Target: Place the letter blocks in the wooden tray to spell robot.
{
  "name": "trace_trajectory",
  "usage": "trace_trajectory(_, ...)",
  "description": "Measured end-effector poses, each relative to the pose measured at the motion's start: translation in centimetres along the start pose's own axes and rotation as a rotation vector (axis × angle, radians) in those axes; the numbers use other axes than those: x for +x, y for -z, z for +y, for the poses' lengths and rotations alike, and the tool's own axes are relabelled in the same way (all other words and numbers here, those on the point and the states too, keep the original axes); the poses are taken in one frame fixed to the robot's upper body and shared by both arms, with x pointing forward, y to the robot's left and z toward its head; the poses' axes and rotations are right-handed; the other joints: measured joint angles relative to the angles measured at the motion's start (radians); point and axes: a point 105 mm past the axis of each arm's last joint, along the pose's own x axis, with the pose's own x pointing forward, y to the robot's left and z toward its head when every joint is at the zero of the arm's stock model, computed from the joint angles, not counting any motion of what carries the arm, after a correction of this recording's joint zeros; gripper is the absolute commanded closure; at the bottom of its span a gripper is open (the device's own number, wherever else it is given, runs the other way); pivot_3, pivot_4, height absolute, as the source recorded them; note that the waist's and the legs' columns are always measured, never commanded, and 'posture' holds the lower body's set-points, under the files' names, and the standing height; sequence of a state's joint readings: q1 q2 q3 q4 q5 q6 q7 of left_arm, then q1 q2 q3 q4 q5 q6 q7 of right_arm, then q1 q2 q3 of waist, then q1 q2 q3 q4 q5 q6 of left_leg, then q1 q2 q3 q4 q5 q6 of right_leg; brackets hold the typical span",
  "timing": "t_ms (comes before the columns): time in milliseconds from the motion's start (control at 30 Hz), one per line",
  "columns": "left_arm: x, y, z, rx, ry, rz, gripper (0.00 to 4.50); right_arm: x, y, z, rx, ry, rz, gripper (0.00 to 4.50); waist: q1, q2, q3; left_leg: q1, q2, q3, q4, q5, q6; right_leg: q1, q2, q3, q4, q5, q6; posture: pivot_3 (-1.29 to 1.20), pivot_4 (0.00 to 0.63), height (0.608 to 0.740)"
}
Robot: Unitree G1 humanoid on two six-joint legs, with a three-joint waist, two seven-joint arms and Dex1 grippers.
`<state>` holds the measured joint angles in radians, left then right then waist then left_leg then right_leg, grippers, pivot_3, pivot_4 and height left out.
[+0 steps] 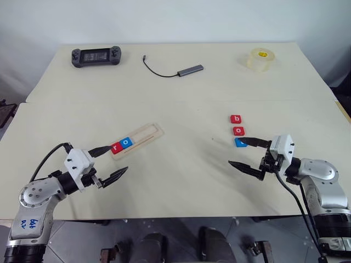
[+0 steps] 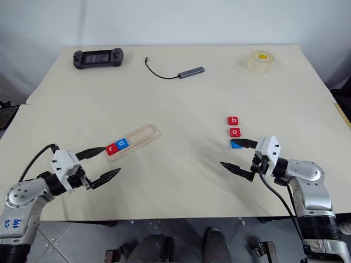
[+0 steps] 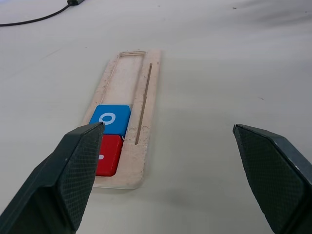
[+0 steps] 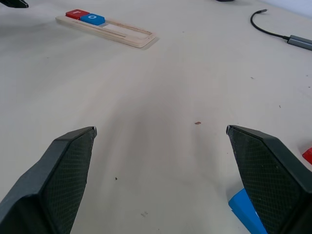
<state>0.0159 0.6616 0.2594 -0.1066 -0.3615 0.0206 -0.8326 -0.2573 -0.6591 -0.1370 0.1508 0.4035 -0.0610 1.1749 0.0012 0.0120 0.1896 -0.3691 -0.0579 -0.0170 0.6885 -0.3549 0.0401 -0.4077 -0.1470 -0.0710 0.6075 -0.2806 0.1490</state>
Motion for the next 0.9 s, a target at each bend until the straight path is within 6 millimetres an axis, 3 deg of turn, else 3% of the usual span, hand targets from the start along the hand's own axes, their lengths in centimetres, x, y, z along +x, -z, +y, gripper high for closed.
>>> trace_trajectory(200, -1.0, 0.8, 0.0, -0.058, -0.090, -0.023, 0.00, 0.9, -0.4, 0.2, 0.009, -0.008, -0.044, 0.03, -0.008, 0.000, 0.000, 0.000, 0.001, 0.000, 0.000, 0.000, 0.000, -0.001, 0.001, 0.000, 0.000, 0.000, 0.000, 0.00, 0.150, 0.740)
trace_trajectory(300, -2.7, 1.8, 0.3, -0.100, -0.196, -0.018, 0.00, 2.3, -1.5, 0.6, 0.015, -0.038, -0.114, 0.03, -0.008, 0.000, 0.000, 0.000, 0.002, 0.000, 0.000, 0.000, -0.001, 0.000, 0.001, 0.000, 0.000, 0.000, 0.000, 0.00, 0.150, 0.740)
trace_trajectory(433, -5.3, 3.0, 0.4, -0.139, -0.318, -0.013, 0.00, 4.9, -3.7, 2.7, 0.003, -0.160, -0.215, 0.03, -0.003, 0.000, 0.000, 0.000, 0.001, 0.000, 0.002, 0.000, 0.000, 0.000, 0.001, 0.000, 0.000, 0.000, 0.000, 0.00, 0.150, 0.740)
trace_trajectory(600, -7.6, 5.1, 0.4, -0.214, -0.386, 0.032, 0.00, 6.2, -5.0, 4.3, 0.008, -0.253, -0.264, 0.03, 0.012, -0.001, 0.000, -0.001, 0.000, -0.001, 0.003, -0.001, 0.001, 0.001, 0.000, 0.000, 0.000, 0.000, 0.000, 0.00, 0.150, 0.740)
trace_trajectory(733, -6.8, 4.9, 0.4, -0.259, -0.316, 0.007, 0.00, 6.2, -5.3, 4.3, 0.017, -0.263, -0.265, 0.03, 0.022, -0.001, -0.001, -0.001, 0.000, -0.001, 0.004, -0.001, 0.000, 0.000, 0.000, 0.000, 0.000, 0.000, 0.000, 0.00, 0.150, 0.740)
trace_trajectory(900, -3.7, 2.9, 2.4, -0.191, -0.161, -0.018, 0.00, 5.6, -5.0, 4.1, 0.016, -0.271, -0.226, 0.03, 0.020, -0.001, -0.001, -0.001, 0.000, -0.001, 0.005, -0.001, 0.000, 0.000, 0.000, 0.000, 0.004, 0.000, -0.001, 0.00, 0.150, 0.740)
